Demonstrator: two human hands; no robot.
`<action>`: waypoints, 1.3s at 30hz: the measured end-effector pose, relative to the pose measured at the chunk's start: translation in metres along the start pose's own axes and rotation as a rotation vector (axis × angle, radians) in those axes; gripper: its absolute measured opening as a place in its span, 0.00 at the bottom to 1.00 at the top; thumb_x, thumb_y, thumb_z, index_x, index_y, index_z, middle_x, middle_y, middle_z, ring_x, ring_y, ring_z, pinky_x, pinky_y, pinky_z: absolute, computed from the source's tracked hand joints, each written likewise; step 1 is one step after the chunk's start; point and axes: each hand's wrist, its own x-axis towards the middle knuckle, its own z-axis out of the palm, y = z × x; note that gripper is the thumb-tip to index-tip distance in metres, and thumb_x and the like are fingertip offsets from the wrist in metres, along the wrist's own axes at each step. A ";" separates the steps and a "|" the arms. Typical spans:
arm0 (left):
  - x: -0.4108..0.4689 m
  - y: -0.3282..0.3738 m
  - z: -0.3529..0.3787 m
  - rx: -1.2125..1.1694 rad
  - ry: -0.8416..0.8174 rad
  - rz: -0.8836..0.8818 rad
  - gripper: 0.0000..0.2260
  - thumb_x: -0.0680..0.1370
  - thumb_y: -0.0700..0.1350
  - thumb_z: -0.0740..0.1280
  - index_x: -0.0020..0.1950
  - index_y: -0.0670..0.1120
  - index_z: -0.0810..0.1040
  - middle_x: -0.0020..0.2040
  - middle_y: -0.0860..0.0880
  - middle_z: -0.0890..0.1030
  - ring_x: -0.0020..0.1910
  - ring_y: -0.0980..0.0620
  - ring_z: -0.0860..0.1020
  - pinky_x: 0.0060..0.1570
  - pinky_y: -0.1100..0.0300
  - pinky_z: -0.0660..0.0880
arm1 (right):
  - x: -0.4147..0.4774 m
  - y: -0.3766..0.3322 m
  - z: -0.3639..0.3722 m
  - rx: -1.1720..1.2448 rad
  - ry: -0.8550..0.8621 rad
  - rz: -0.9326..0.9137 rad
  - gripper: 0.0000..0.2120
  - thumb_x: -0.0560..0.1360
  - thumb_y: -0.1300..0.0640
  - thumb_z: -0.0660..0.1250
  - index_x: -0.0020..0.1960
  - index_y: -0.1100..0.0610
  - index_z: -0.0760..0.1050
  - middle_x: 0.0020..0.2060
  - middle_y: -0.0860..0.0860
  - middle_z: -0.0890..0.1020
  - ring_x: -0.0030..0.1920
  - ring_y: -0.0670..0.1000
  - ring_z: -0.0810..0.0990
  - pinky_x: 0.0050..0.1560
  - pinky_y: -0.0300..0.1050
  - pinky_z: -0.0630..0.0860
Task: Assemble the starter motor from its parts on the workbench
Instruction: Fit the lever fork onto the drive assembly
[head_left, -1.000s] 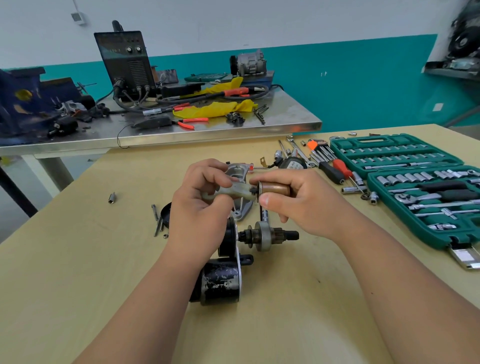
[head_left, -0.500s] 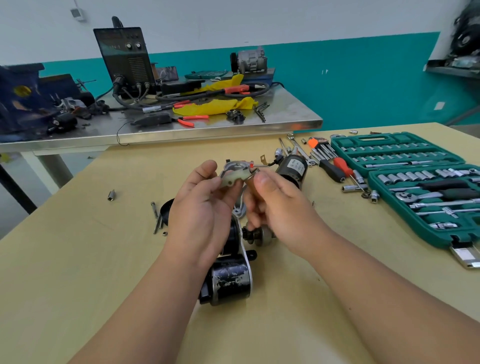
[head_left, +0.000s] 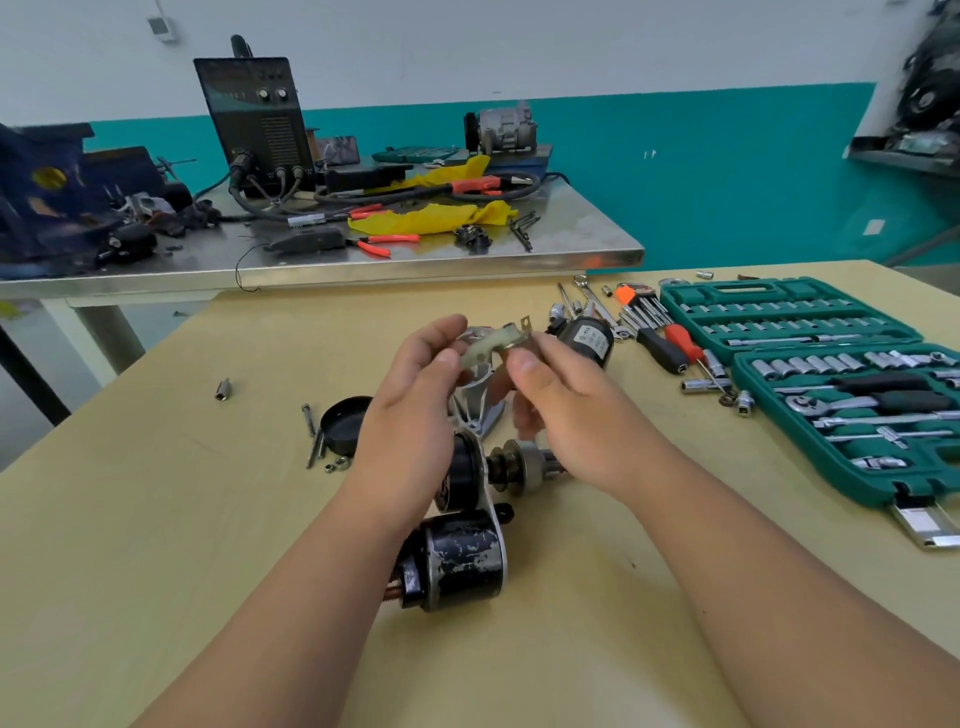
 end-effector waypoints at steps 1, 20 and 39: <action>0.001 0.001 -0.001 0.107 -0.036 0.029 0.13 0.77 0.49 0.60 0.59 0.60 0.77 0.49 0.63 0.80 0.52 0.66 0.77 0.52 0.74 0.71 | 0.002 0.002 -0.004 -0.079 -0.002 0.002 0.11 0.79 0.44 0.56 0.58 0.44 0.72 0.34 0.31 0.78 0.34 0.34 0.75 0.34 0.28 0.69; 0.075 0.015 0.062 1.765 -1.097 -0.552 0.32 0.67 0.68 0.72 0.62 0.48 0.77 0.53 0.49 0.77 0.54 0.45 0.76 0.55 0.51 0.75 | 0.010 0.021 -0.062 0.255 0.275 0.015 0.09 0.73 0.56 0.63 0.52 0.46 0.72 0.42 0.49 0.83 0.40 0.48 0.82 0.39 0.42 0.77; -0.002 0.034 -0.047 0.637 0.070 -0.160 0.15 0.68 0.46 0.77 0.48 0.54 0.74 0.39 0.51 0.81 0.29 0.60 0.80 0.22 0.70 0.70 | -0.003 -0.012 -0.027 0.200 -0.017 0.030 0.10 0.80 0.51 0.60 0.48 0.55 0.77 0.36 0.53 0.83 0.22 0.47 0.70 0.24 0.38 0.68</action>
